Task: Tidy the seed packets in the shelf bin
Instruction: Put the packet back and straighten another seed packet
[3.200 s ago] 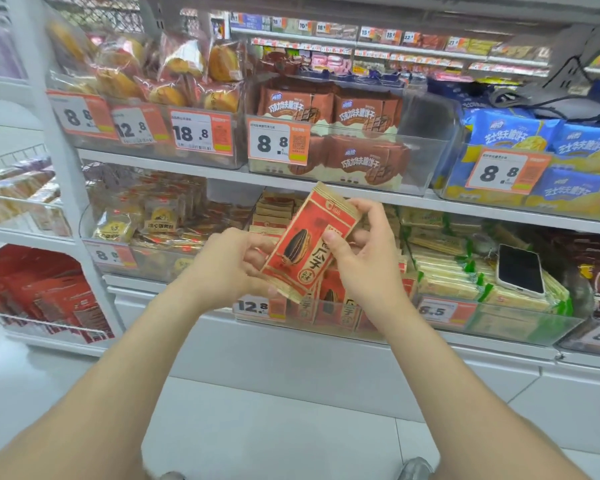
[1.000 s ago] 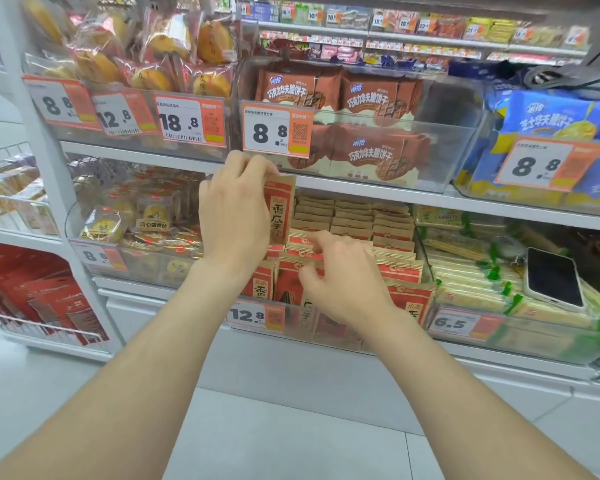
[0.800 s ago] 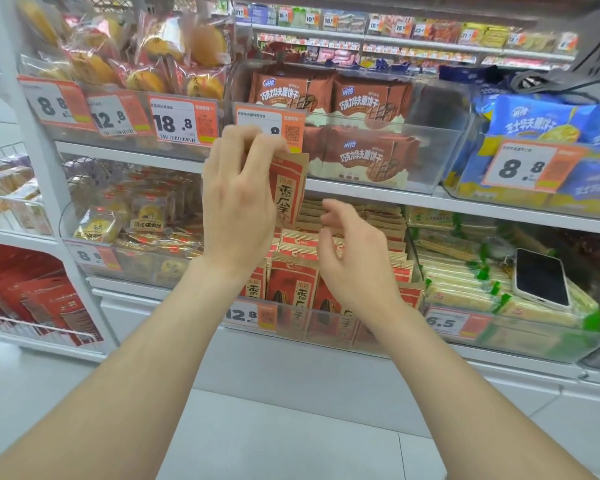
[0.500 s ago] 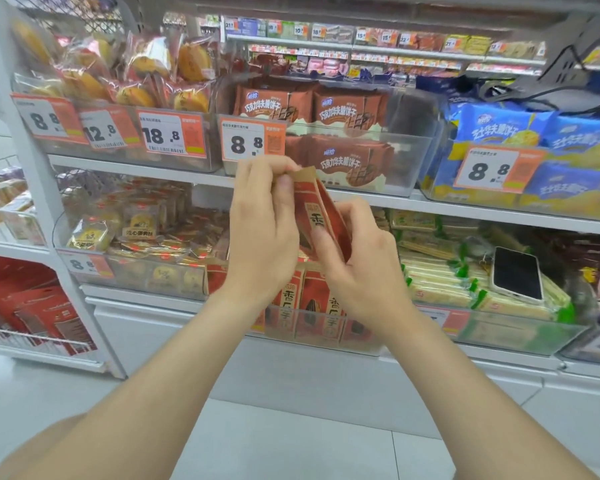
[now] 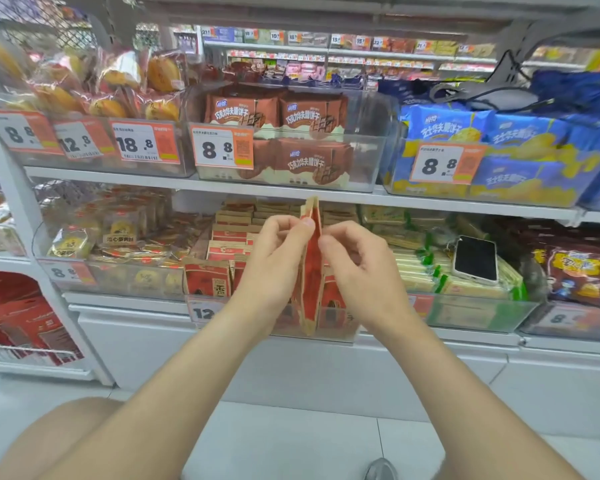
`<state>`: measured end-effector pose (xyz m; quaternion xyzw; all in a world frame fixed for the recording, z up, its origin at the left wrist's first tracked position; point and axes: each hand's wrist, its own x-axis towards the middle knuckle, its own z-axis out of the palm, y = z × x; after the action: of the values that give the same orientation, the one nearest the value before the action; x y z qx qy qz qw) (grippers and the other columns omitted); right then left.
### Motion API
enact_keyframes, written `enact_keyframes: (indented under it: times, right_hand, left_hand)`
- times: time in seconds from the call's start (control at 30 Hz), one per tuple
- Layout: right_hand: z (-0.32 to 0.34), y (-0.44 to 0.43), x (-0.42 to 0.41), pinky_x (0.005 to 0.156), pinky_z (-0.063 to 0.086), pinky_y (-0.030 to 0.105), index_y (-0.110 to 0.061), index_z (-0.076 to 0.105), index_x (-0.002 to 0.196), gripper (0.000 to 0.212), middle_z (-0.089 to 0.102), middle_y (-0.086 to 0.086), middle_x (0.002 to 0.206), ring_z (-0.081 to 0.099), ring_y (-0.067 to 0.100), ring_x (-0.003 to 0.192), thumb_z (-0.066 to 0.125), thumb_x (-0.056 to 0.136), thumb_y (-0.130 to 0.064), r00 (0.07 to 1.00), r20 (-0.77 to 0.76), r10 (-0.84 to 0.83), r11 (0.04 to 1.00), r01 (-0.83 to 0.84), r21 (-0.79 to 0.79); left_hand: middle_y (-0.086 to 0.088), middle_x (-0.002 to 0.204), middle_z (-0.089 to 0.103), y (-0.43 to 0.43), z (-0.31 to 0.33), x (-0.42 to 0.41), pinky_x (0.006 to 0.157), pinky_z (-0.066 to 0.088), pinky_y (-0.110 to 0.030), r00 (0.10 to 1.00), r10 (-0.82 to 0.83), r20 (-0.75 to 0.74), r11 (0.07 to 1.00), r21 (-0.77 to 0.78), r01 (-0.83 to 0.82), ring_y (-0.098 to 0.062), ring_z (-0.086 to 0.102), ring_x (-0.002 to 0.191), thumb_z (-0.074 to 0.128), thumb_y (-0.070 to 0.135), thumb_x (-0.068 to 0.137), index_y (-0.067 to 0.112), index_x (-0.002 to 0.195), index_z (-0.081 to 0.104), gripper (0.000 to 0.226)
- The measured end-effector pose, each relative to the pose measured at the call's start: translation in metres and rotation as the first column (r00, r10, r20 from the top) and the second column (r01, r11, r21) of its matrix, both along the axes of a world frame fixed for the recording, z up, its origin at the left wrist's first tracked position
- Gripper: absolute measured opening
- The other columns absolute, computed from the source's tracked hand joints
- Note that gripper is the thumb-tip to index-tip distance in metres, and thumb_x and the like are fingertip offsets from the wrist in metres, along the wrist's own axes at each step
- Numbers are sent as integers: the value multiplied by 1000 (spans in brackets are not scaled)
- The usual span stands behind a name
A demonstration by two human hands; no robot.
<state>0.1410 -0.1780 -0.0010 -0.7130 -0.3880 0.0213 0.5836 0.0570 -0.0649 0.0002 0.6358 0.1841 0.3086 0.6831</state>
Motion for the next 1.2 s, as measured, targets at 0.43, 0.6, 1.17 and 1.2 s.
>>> enact_keyframes:
  times: [0.43,0.6,1.17,1.2]
  right_hand:
    - [-1,26,-7,78,46,40,-16,67,97,19,66,5,87,57,19,82,55,111,-24,901,-431,48,974,53,220]
    - [1,28,-6,81,50,42,-15,70,100,19,71,7,90,62,22,85,58,110,-25,859,-507,72,967,64,245]
    - [6,4,1,76,59,36,-13,62,114,29,78,12,105,72,15,85,73,100,-37,966,-250,71,996,-55,69]
    - [5,4,3,78,59,43,-13,61,110,31,77,14,102,70,17,85,69,102,-41,971,-232,50,997,-36,66]
  left_hand:
    - [8,85,56,-8,-4,8,76,45,-31,998,56,35,964,258,-63,-8,50,79,36,28,118,14,99,55,30]
    - [1,87,58,-6,-2,9,78,44,-38,999,12,52,977,213,-23,-13,51,82,38,28,118,6,105,57,32]
    - [-11,100,73,10,8,4,80,57,-38,990,-72,121,997,-11,74,-18,70,93,67,32,106,14,105,63,19]
    - [-15,106,74,9,6,3,83,60,-37,992,-77,97,997,14,76,-19,72,98,69,30,105,12,102,66,18]
